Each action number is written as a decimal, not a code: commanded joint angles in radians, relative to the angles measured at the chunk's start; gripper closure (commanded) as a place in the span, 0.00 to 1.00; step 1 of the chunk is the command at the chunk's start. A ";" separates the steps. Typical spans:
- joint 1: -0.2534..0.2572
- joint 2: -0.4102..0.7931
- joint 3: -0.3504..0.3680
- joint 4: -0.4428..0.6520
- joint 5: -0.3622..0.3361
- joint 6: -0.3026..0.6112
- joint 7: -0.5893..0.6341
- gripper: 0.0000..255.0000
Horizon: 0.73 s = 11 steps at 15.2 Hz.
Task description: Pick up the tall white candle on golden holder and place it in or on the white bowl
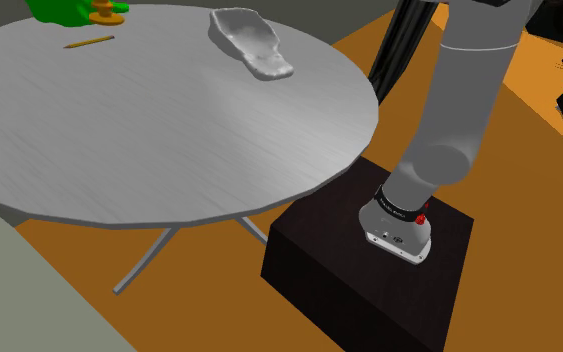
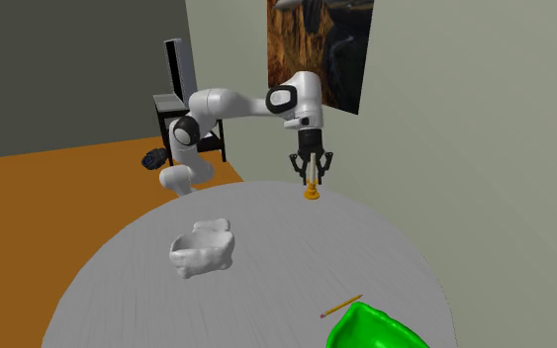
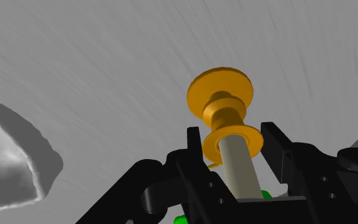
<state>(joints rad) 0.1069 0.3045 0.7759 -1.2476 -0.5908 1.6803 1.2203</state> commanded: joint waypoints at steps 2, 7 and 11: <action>0.028 0.026 -0.002 0.076 -0.018 -0.054 -0.014 1.00; -0.046 -0.040 0.004 0.027 0.037 -0.038 -0.062 1.00; -0.208 -0.210 -0.015 -0.169 0.190 0.078 -0.170 1.00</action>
<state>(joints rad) -0.0686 0.1303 0.7665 -1.3791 -0.4358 1.7357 1.0776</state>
